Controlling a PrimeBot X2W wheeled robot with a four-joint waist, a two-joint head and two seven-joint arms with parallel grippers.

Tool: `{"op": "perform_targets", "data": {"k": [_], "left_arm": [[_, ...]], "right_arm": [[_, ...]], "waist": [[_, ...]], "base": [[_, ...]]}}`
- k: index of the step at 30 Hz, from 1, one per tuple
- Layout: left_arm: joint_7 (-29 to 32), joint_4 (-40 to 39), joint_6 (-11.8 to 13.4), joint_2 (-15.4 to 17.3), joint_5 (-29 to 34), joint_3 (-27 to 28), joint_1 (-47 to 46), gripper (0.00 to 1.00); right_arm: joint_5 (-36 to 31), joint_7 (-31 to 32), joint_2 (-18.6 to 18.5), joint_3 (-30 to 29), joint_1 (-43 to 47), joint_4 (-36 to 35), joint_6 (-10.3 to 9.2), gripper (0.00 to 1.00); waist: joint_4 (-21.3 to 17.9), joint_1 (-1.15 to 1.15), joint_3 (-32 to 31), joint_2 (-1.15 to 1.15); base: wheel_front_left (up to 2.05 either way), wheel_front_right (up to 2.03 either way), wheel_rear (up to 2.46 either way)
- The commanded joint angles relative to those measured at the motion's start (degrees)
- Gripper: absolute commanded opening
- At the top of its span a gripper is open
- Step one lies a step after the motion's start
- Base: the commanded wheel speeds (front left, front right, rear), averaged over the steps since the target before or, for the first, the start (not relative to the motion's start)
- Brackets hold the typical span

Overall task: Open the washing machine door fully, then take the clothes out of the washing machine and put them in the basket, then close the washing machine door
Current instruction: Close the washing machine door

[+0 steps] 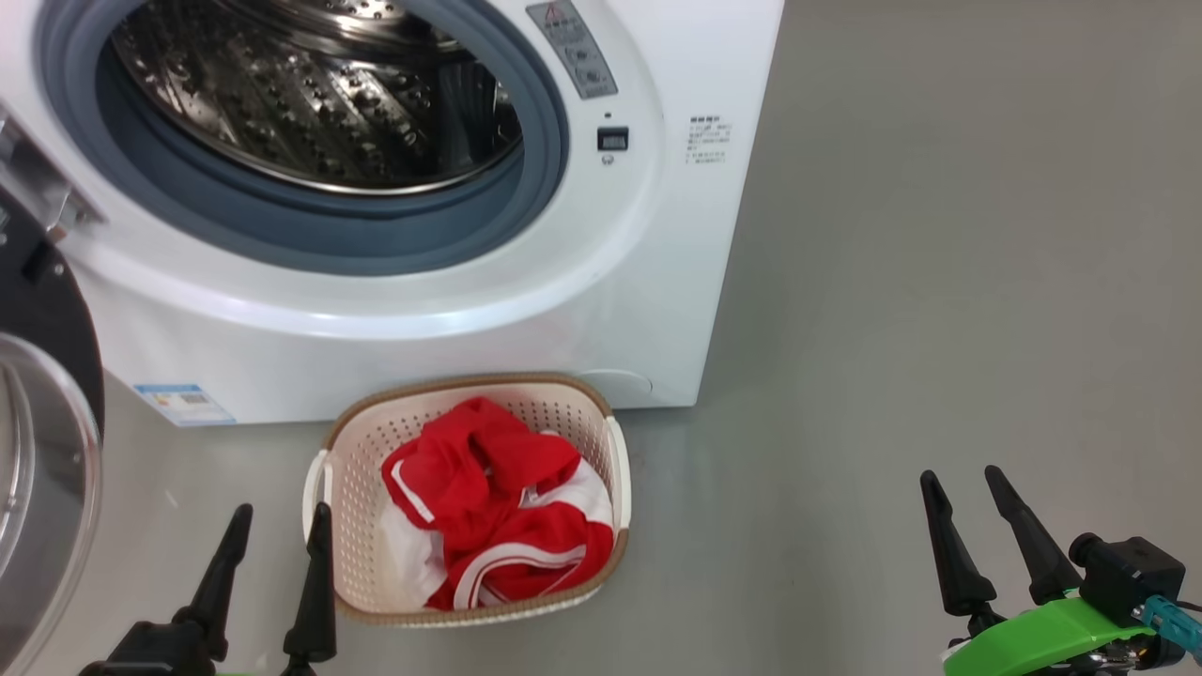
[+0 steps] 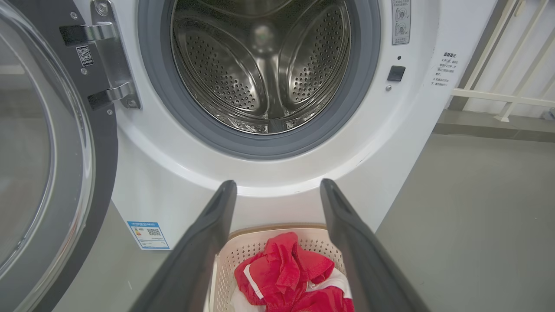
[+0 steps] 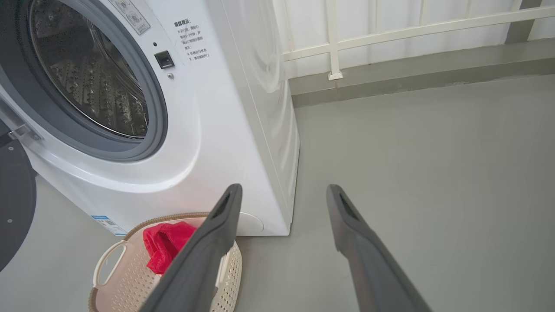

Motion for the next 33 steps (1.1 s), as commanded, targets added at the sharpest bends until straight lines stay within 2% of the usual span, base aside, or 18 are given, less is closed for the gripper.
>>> {"op": "perform_targets", "data": {"k": [1, 21, 33], "left_arm": [[-0.29, -1.81, -0.32, 0.93, 0.00, 1.60, -1.25, 1.00], [-0.29, -1.99, -0.32, 0.87, -0.58, 1.33, -1.87, 1.00], [-0.29, -0.40, -0.32, 0.11, -2.10, 2.15, -0.88, 1.00]], "right_arm": [[-0.07, -0.37, -0.57, 0.98, -0.72, -1.41, 0.26, 1.00], [-0.18, -0.37, -0.60, 1.04, -1.33, -1.18, 0.26, 1.00], [-0.25, -0.37, -1.78, 2.45, -1.12, -0.80, 0.26, 1.00]], "waist": [[0.04, 0.00, 0.11, 0.00], [0.91, 0.00, 0.33, 0.00], [6.39, 0.00, -0.33, 0.00]], "base": [[-0.98, 0.98, 0.00], [-0.15, 0.15, 0.00], [0.00, 0.00, 0.00]]}}
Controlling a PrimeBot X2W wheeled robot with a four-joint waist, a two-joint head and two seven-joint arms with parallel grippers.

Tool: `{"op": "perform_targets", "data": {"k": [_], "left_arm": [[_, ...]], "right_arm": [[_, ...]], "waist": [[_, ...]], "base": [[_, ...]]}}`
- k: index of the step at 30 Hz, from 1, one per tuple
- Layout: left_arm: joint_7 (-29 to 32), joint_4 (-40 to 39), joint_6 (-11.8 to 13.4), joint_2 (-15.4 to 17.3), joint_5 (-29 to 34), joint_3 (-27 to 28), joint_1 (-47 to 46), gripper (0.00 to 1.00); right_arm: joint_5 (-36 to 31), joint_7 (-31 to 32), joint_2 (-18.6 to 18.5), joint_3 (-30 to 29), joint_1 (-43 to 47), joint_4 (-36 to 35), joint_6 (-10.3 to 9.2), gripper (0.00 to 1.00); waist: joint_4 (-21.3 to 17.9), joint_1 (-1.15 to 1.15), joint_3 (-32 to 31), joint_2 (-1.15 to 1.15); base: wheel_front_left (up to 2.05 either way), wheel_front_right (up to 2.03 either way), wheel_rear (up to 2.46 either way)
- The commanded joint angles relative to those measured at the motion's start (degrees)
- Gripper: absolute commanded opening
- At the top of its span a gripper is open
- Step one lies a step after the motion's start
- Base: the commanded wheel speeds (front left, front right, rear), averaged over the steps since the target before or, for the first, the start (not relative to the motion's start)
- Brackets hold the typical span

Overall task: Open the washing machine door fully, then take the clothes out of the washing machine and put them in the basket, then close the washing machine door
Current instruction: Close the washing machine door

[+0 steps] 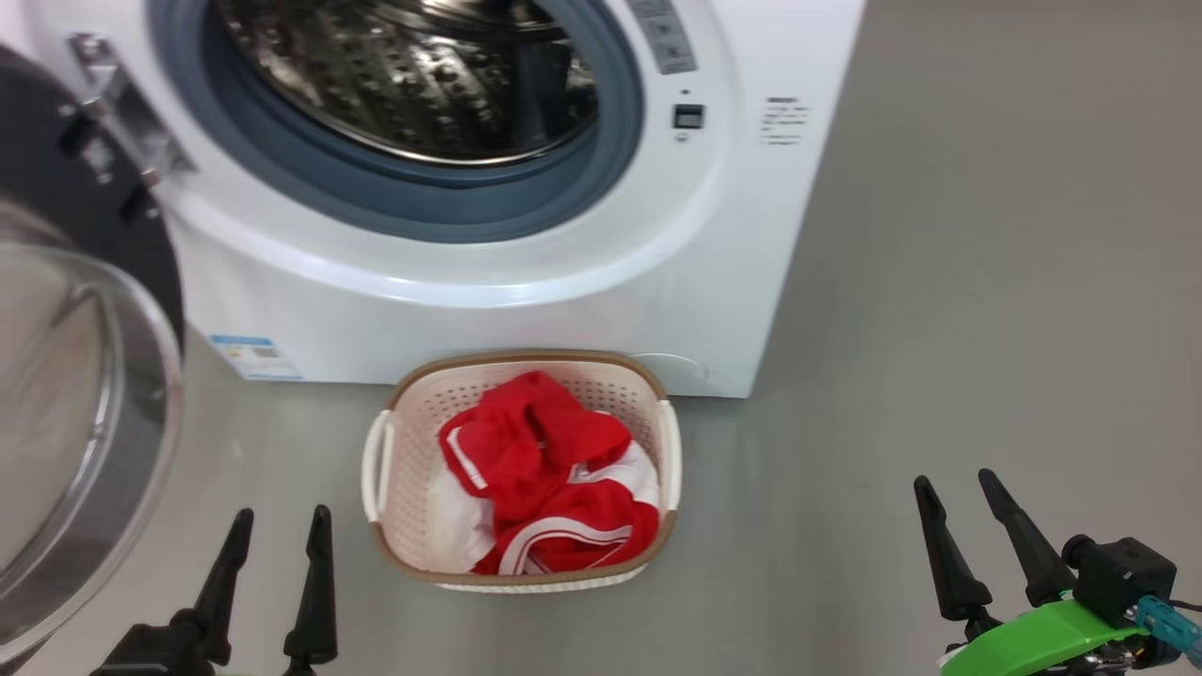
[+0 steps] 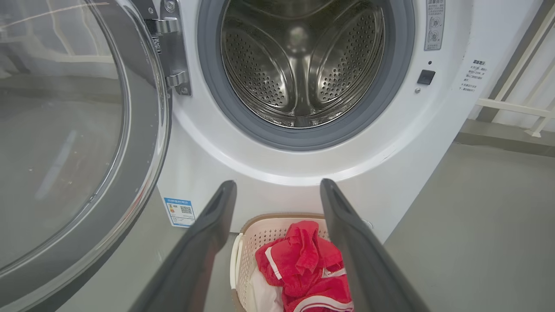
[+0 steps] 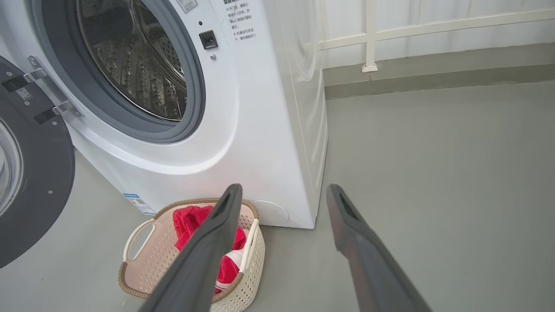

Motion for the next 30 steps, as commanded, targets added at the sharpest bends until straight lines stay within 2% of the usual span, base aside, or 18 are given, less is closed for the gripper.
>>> {"op": "perform_targets", "data": {"k": [1, 10, 30], "left_arm": [[-0.29, -1.06, -0.32, 0.47, -0.50, 1.98, -0.57, 1.00], [-0.29, -0.63, 0.45, 0.42, -5.36, 0.41, 0.75, 1.00], [-0.29, -0.37, 4.05, 0.42, -12.42, -3.87, 4.04, 1.00]], "right_arm": [[-0.26, -0.37, -0.98, 1.47, -1.10, -1.03, 0.26, 1.00], [0.14, -0.37, -2.68, 5.65, -3.07, 0.06, 0.26, 1.00], [2.01, -0.37, -4.39, 13.71, -5.30, 2.97, 0.26, 1.00]], "waist": [[1.98, 0.00, -0.39, 0.00], [8.29, 0.00, -1.14, 0.00], [22.23, 0.00, -3.83, 0.00]], "base": [[0.00, 0.00, 0.00], [0.00, 0.00, 0.00], [0.00, 0.00, 0.00]]}}
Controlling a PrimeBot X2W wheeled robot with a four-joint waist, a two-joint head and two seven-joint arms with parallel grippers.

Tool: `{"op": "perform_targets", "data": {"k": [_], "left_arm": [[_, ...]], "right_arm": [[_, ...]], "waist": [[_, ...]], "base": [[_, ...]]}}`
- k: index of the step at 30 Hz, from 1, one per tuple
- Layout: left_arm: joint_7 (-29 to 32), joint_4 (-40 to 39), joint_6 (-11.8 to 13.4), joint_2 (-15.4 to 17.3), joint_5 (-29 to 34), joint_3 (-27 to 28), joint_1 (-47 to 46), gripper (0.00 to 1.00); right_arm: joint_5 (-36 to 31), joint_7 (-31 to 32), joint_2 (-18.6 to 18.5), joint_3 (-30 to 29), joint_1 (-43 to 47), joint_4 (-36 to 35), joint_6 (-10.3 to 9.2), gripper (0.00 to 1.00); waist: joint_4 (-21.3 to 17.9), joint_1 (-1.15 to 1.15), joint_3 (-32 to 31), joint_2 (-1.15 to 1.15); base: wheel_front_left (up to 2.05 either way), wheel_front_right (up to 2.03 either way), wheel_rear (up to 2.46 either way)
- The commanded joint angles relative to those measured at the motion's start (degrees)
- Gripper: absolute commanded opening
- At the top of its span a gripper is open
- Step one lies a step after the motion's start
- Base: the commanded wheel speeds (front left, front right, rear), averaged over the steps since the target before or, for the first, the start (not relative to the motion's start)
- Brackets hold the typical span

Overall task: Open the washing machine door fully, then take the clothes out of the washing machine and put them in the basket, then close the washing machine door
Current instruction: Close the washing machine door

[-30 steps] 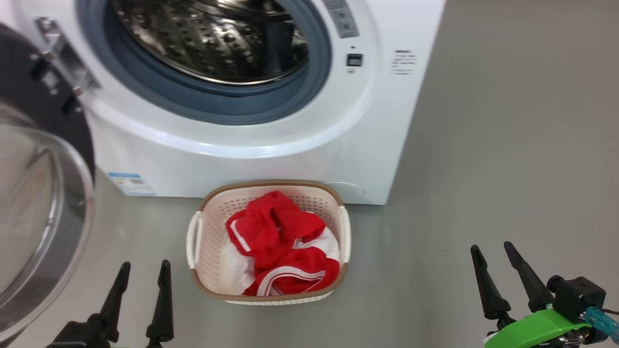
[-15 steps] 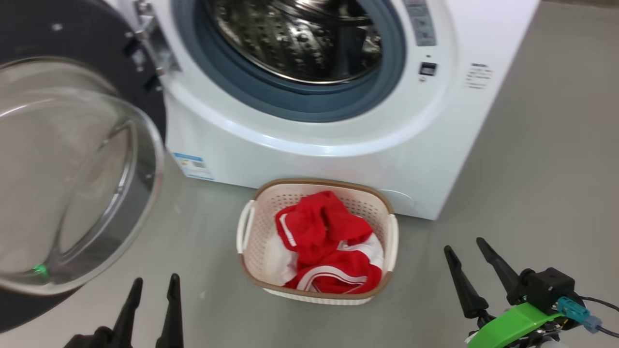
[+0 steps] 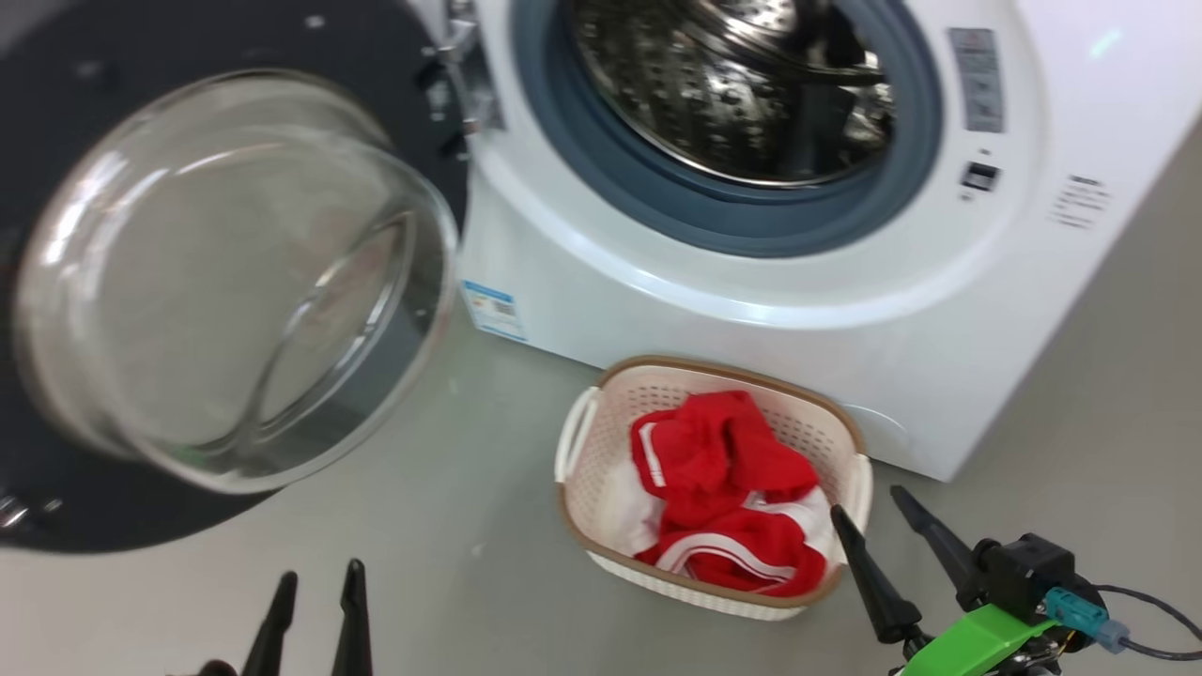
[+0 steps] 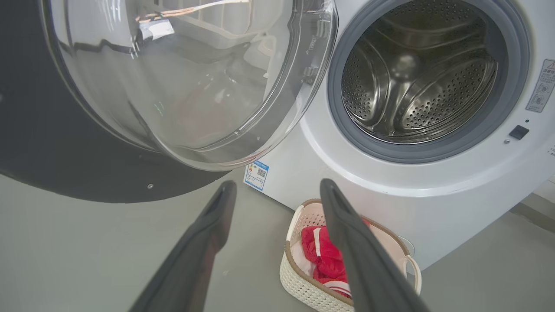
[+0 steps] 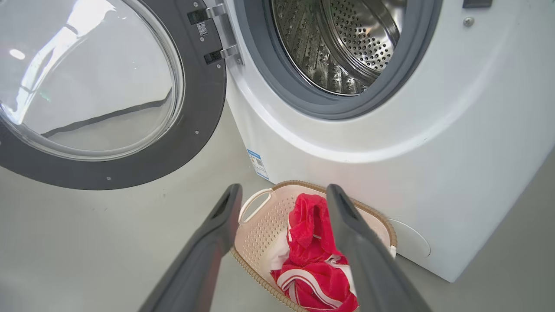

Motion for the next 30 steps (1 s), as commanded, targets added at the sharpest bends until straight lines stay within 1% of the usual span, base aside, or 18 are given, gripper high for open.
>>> {"op": "perform_targets", "data": {"k": [1, 3, 12, 23, 24, 25, 26, 30], "left_arm": [[-0.29, -0.97, 0.50, 0.59, -0.77, 1.10, 0.14, 1.00], [-0.29, -1.32, 1.03, 0.59, -1.20, 0.78, 0.51, 1.00], [-0.29, -4.91, 3.98, 0.59, -3.62, 1.43, 2.33, 1.00], [-0.29, -6.52, 4.47, 0.59, -3.76, 1.83, 2.33, 1.00], [-0.29, -6.78, 4.26, 0.59, -3.66, 1.83, 2.08, 0.49], [-0.29, -7.19, 4.07, 0.59, -3.80, 1.99, 1.76, 0.27], [-0.29, -7.72, 3.81, 0.59, -3.91, 2.27, 1.39, 0.00], [-0.29, -11.34, 2.21, 0.59, -2.64, 5.08, -0.87, 0.00]], "right_arm": [[1.01, -0.37, -0.81, 1.92, -1.32, -0.86, 0.26, 1.00], [1.13, -0.37, -0.92, 2.99, -1.64, -0.67, 0.26, 1.00], [2.69, -0.37, -1.81, 8.63, -6.12, 1.33, 0.26, 1.00], [3.64, -0.37, -2.12, 9.57, -7.16, 2.06, 0.26, 1.00], [3.67, -0.37, -2.09, 9.51, -7.12, 2.08, 0.26, 1.00], [3.68, -0.37, -2.05, 9.44, -7.04, 2.08, 0.26, 1.00], [3.71, -0.37, -1.99, 9.31, -6.93, 2.09, 0.26, 1.00], [3.71, -0.37, -1.73, 8.44, -6.41, 2.01, 0.26, 1.00]], "waist": [[3.98, 0.00, -1.10, 0.00], [4.84, 0.00, -0.96, 0.00], [5.82, 0.00, 0.18, 0.00], [5.94, 0.00, 0.51, 0.00], [5.91, 0.00, 0.52, 0.00], [5.90, 0.00, 0.54, 0.00], [5.87, 0.00, 0.58, 0.00], [5.81, 0.00, 0.89, 0.00]], "base": [[0.00, 0.00, 0.00], [0.00, 0.00, 0.00], [0.00, 0.00, 0.00], [0.00, 0.00, 0.00], [0.00, 0.00, 0.00], [0.00, 0.00, 0.00], [0.00, 0.00, 0.00], [0.00, 0.00, 0.00]]}}
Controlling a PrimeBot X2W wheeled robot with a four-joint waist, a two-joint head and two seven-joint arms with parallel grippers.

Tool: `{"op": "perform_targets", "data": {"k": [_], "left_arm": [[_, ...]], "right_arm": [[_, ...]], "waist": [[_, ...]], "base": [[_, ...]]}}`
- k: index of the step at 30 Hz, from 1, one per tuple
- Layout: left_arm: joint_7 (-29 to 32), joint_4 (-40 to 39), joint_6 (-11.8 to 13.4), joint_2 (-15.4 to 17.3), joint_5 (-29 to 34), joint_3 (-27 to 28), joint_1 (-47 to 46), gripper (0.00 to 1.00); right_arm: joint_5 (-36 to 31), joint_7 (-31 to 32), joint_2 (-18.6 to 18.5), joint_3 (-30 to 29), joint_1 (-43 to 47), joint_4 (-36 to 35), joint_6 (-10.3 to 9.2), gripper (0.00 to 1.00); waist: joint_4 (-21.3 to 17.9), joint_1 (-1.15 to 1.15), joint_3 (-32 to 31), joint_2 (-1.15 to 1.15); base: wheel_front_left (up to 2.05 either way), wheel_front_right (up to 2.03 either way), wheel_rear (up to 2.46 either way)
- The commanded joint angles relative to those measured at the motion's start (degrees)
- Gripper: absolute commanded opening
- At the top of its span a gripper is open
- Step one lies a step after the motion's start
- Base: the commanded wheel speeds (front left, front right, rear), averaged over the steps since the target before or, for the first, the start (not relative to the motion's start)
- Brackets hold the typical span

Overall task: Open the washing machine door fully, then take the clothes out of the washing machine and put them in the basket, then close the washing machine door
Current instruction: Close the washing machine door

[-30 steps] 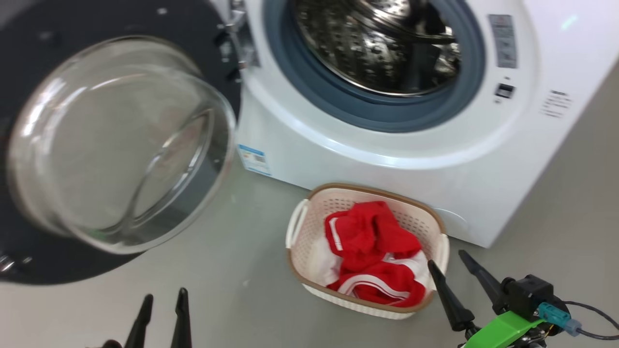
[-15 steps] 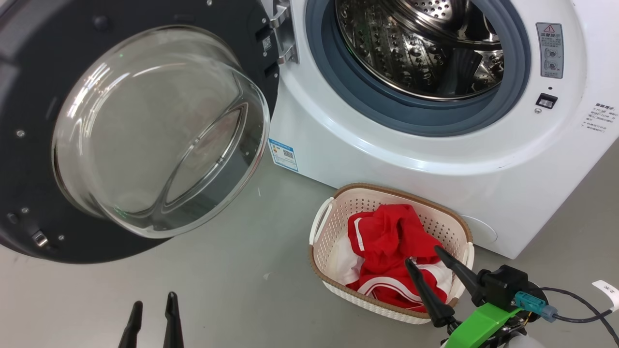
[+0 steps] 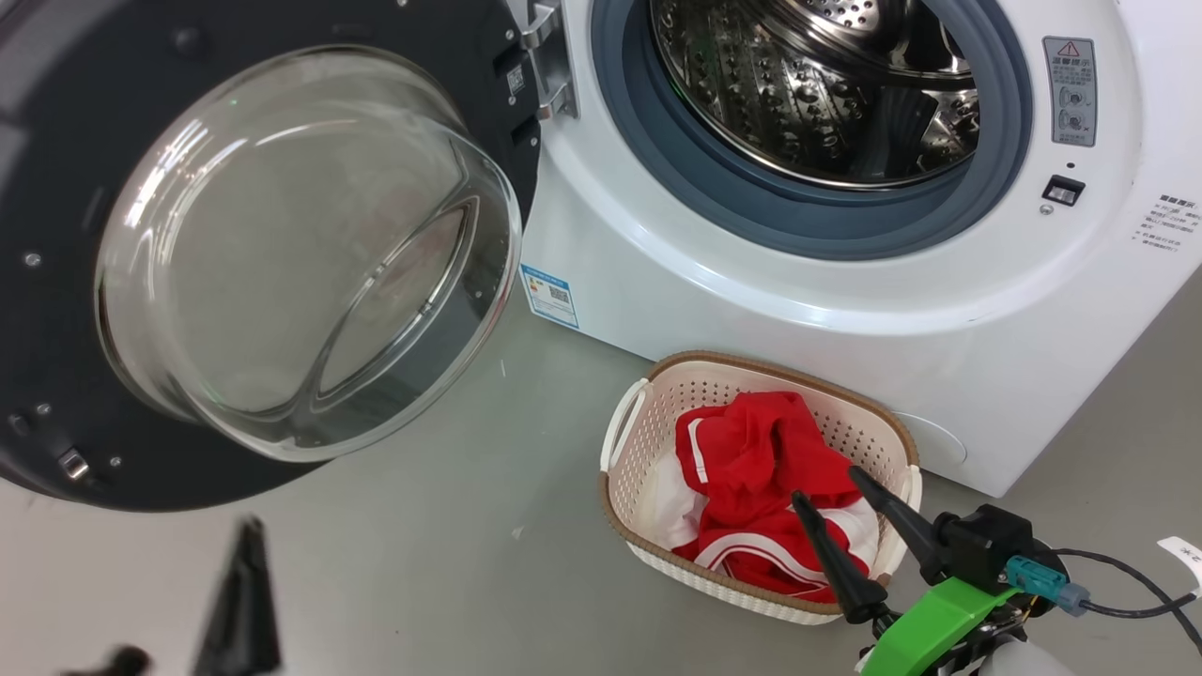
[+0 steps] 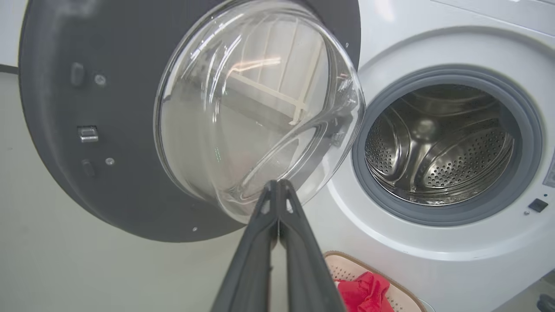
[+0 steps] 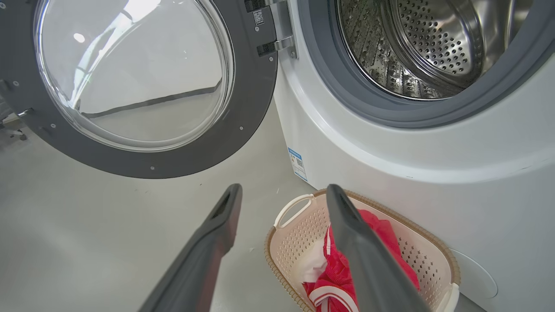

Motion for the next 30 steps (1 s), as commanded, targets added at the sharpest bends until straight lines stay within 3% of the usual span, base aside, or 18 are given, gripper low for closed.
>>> {"op": "perform_targets", "data": {"k": [1, 8, 13, 18, 22, 30], "left_arm": [[-0.29, -3.08, -0.76, 0.63, 1.08, 3.52, -3.33, 0.00], [-0.29, -12.45, -5.08, 1.06, 6.27, 15.18, -11.32, 0.00], [-0.29, -11.70, -6.28, 5.94, 4.36, 22.27, -20.49, 0.00], [-0.29, -5.26, -6.42, 15.42, 1.22, 23.57, -29.24, 0.00], [0.43, 4.07, -6.43, 20.90, -3.75, 23.68, -35.47, 0.00], [13.67, 26.24, -6.44, 27.78, -15.95, 25.19, -46.65, 0.00]], "right_arm": [[0.53, -0.37, -0.02, 0.53, -0.53, -1.20, 0.26, 1.00], [-0.09, -0.37, 0.52, -0.81, 0.76, -1.56, 0.26, 1.00], [-0.49, -0.37, 0.89, -1.56, 1.17, -1.74, 0.26, 1.00], [-0.71, -0.37, 1.24, -2.21, 1.34, -1.88, 0.26, 1.00], [-0.93, -0.37, 1.87, -2.88, 1.83, -2.21, 0.26, 1.00], [-1.35, -0.37, 2.93, -4.09, 2.81, -2.66, 0.26, 1.00]], "waist": [[-0.02, 0.00, 0.15, 0.00], [0.06, 0.00, 1.20, 0.00], [0.17, 0.00, 1.82, 0.00], [0.27, 0.00, 2.13, 0.00], [0.35, 0.00, 1.90, 0.00], [0.44, 0.00, 1.94, 0.00]], "base": [[0.00, 0.00, 0.00], [0.00, 0.00, 0.00], [0.00, 0.00, 0.00], [0.00, 0.00, 0.00], [0.00, 0.00, 0.00], [0.00, 0.00, 0.00]]}}
